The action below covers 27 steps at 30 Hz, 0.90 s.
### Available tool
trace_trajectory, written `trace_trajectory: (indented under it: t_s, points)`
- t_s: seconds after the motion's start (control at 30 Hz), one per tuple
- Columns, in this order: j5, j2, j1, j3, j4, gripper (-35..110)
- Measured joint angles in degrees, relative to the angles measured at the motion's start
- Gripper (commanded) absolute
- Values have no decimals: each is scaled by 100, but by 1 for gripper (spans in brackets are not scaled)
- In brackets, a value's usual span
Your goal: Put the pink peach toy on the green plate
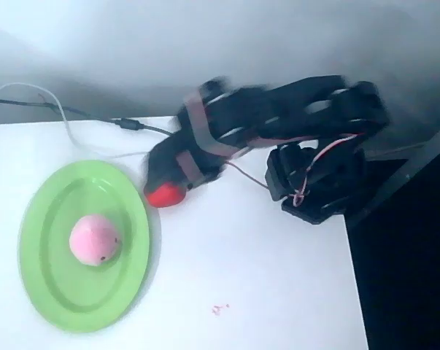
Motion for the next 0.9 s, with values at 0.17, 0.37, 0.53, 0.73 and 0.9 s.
trace_trajectory:
  t_s: [0.17,0.37,0.53,0.73,0.9]
  points:
    - [-53,2312,940,1898,202,0]
    - [229,3876,1389,4096,-123,0]
    - [650,4975,993,5528,-123,0]
    - [598,5906,870,6398,-141,0]
    - [905,6029,387,6759,-176,0]
